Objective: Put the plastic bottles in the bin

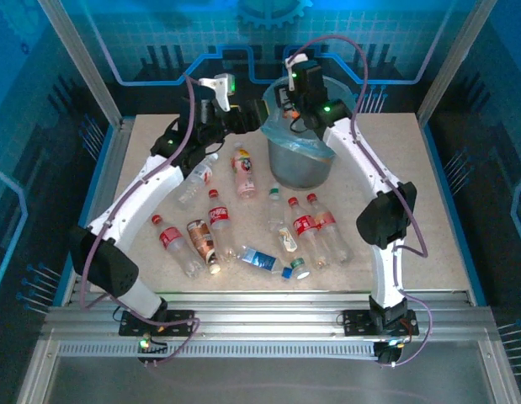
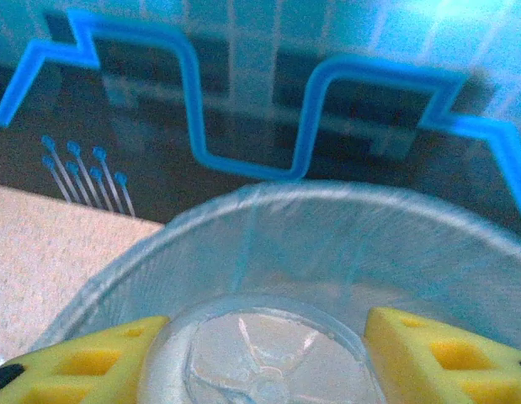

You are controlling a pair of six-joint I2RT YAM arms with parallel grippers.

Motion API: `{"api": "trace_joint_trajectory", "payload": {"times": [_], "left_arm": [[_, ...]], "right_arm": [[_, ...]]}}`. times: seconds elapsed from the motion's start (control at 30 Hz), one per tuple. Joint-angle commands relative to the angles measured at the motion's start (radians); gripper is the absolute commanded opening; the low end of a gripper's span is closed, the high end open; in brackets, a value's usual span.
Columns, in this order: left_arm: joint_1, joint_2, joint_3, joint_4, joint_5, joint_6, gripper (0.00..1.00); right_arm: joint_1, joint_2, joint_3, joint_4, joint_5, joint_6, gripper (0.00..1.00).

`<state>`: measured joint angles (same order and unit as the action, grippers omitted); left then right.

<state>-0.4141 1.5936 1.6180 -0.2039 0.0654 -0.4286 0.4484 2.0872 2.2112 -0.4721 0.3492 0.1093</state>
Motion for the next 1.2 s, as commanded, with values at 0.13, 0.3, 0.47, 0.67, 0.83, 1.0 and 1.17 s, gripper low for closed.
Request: {"api": "trace_joint_trajectory", "payload": {"times": [0.13, 0.3, 0.47, 0.67, 0.83, 1.0, 1.17], "left_arm": [[0.009, 0.010, -0.032, 0.048, -0.052, 0.035, 0.89], [0.007, -0.015, -0.061, 0.065, -0.102, 0.022, 0.89], [0.006, -0.005, -0.086, 0.083, -0.123, -0.024, 0.88], [0.004, 0.042, -0.038, 0.041, -0.111, -0.035, 0.87], [-0.007, 0.064, 0.002, 0.024, -0.110, -0.021, 0.88], [-0.015, 0.078, 0.010, 0.027, -0.103, -0.031, 0.88], [-0.025, 0.093, 0.027, 0.015, -0.097, -0.033, 0.88]], "right_arm": [[-0.001, 0.012, -0.060, 0.131, -0.136, 0.045, 0.53], [-0.006, -0.046, -0.213, 0.250, -0.147, 0.070, 0.54], [-0.008, -0.025, -0.182, 0.219, -0.196, 0.080, 0.60], [-0.007, -0.028, -0.183, 0.211, -0.174, 0.050, 0.66], [-0.007, -0.043, -0.188, 0.216, -0.183, 0.050, 0.71], [-0.007, -0.055, -0.188, 0.210, -0.141, 0.047, 0.76], [-0.007, -0.062, -0.171, 0.194, -0.125, 0.043, 0.76]]}}
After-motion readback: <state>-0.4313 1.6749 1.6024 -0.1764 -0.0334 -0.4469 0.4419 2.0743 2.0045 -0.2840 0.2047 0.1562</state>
